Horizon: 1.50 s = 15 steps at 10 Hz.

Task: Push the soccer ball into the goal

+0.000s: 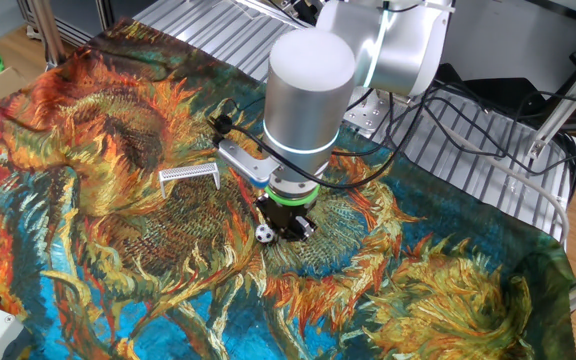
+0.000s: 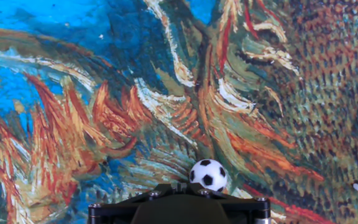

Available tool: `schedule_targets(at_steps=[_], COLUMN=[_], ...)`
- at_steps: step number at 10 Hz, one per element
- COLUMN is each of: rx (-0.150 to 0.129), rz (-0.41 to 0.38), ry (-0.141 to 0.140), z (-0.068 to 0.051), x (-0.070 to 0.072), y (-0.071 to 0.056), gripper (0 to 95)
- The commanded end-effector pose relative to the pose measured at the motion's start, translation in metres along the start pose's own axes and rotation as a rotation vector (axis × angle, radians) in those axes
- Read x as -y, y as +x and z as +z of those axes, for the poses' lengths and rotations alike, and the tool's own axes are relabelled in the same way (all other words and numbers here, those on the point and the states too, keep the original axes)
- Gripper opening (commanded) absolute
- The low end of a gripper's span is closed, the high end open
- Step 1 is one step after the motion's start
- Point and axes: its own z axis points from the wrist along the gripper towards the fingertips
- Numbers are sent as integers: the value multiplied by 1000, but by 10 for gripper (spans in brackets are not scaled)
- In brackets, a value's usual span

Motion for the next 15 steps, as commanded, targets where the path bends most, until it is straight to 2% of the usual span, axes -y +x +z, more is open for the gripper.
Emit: schedule_targets(at_steps=[1, 6, 12, 15], rx=[0, -1, 0, -22], rz=[-14, -38, -80, -69], ry=[-1, 3, 9, 1], z=[1, 0, 0, -10], x=[5, 15, 35, 34], y=[-4, -10, -19, -13], gripper=[0, 0, 0, 0])
